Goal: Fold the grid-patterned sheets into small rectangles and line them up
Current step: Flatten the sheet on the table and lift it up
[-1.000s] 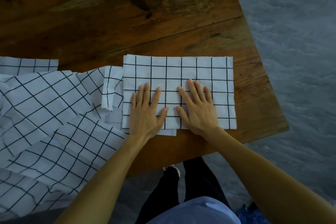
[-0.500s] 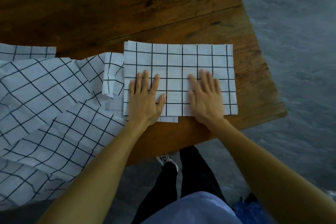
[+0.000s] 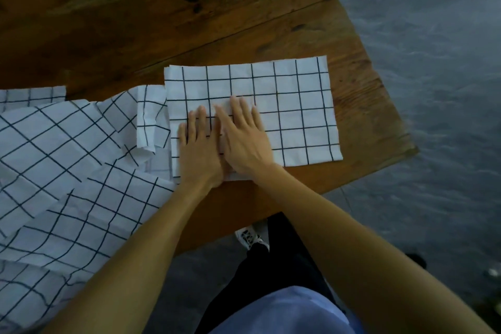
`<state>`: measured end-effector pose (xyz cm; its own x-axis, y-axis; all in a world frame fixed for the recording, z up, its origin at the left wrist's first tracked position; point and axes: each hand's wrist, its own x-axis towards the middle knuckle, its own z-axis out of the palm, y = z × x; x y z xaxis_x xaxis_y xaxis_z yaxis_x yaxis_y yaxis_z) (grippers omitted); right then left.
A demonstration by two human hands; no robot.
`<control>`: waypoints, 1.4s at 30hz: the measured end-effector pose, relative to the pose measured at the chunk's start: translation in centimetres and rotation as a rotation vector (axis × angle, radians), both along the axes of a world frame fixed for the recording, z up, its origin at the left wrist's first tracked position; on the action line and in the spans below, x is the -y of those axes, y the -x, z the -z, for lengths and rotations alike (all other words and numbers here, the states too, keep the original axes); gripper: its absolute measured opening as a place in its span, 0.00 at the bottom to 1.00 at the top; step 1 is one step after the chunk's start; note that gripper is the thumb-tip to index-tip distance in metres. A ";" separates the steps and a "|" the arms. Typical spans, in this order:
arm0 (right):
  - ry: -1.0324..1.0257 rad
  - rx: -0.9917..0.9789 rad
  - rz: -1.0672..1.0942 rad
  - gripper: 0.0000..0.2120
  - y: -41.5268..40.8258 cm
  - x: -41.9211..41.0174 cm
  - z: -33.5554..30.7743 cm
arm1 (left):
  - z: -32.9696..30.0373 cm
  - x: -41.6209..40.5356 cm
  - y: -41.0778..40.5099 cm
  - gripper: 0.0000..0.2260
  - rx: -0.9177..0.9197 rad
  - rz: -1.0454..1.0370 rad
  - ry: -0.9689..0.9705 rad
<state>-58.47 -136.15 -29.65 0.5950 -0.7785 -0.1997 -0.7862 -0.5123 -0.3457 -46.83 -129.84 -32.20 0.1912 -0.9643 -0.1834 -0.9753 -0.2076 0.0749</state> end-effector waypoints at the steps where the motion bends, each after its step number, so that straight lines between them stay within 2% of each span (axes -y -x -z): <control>1: -0.006 -0.015 0.009 0.26 1.2 0.1 0.4 | -0.1 0.1 0.0 0.32 -0.031 -0.010 0.019; 3: 0.006 -0.043 0.052 0.27 5.0 0.7 1.0 | -0.3 0.2 0.1 0.29 -0.074 -0.024 0.041; 7: -0.002 -0.107 0.226 0.27 12.8 2.3 0.7 | -0.5 0.1 0.2 0.29 -0.088 -0.020 0.051; 11: 0.013 -0.200 0.300 0.29 15.7 2.4 -0.1 | -0.7 0.2 0.2 0.29 -0.085 -0.023 0.055; 13: 0.075 -0.199 0.302 0.30 14.5 2.2 -0.8 | -0.7 0.1 0.2 0.29 -0.083 -0.027 0.054; 16: 0.143 -0.103 0.184 0.29 8.6 1.9 -1.2 | -0.6 0.2 0.4 0.30 -0.068 -0.034 0.053; 20: 0.062 -0.028 0.023 0.29 0.7 0.5 0.1 | -0.1 0.1 0.1 0.32 -0.015 -0.008 0.010; 22: 0.010 -0.046 0.036 0.29 2.0 0.4 1.0 | -0.1 0.2 0.1 0.30 -0.043 -0.020 0.022; 27: 0.025 -0.064 0.183 0.27 10.3 1.6 1.2 | -0.7 0.1 0.0 0.29 -0.089 -0.020 0.035; 31: -0.008 -0.119 0.206 0.29 13.3 2.0 0.6 | -0.7 0.1 0.3 0.29 -0.081 -0.029 0.021; 34: 0.059 -0.112 0.141 0.29 10.9 2.5 -0.5 | -0.6 0.3 0.2 0.30 -0.084 -0.043 0.037; 38: 0.079 0.006 -0.095 0.29 2.4 1.6 -0.3 | 0.0 0.3 0.2 0.31 -0.030 -0.040 0.038; 40: 0.023 -0.015 -0.106 0.28 1.4 1.0 0.6 | 0.0 0.2 0.2 0.30 -0.034 -0.027 0.040; 42: 0.034 -0.042 -0.049 0.26 3.8 1.4 1.3 | -0.1 0.2 0.2 0.29 -0.065 -0.030 0.046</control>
